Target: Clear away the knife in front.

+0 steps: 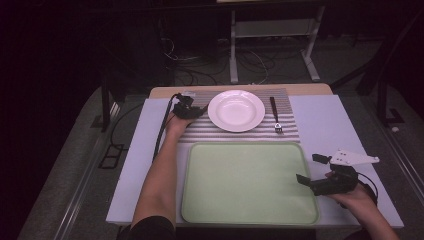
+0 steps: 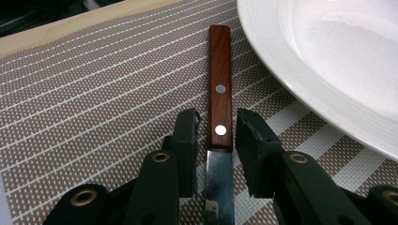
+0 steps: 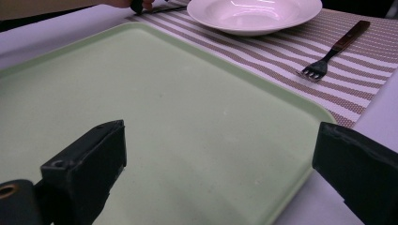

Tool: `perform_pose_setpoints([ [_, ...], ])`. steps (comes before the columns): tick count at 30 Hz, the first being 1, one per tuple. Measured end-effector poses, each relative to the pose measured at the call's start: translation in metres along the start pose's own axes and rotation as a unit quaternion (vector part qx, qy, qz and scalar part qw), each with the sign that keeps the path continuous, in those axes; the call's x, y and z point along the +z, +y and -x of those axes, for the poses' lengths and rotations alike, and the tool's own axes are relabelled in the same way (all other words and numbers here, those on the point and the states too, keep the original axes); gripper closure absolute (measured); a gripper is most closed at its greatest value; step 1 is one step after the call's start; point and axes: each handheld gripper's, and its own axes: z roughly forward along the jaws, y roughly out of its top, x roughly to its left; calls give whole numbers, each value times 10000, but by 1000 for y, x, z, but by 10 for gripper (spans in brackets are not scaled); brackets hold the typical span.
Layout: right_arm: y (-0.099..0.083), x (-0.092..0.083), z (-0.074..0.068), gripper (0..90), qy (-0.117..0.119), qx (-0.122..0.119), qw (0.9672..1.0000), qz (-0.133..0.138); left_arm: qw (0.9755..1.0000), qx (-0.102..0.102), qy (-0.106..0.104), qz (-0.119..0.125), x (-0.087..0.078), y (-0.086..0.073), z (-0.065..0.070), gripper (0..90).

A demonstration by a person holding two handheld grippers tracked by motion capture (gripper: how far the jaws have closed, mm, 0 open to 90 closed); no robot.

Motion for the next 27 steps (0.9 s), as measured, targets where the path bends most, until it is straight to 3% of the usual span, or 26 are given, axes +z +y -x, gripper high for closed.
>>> perform_pose_setpoints([
  [8, 0, 0, 0, 35, 8, -3, 10000, 1, 10000, 6, -15, -52, 2, 2, 0, 709],
  [13, 0, 1, 0, 35, 6, -3, 10000, 0, 9997, 164, 41, -183, 4, 6, 2, 756],
  [27, 0, -1, 1, 36, 21, 14, 10000, 28, 9998, -38, 1, -220, 3, 7, 0, 769],
])
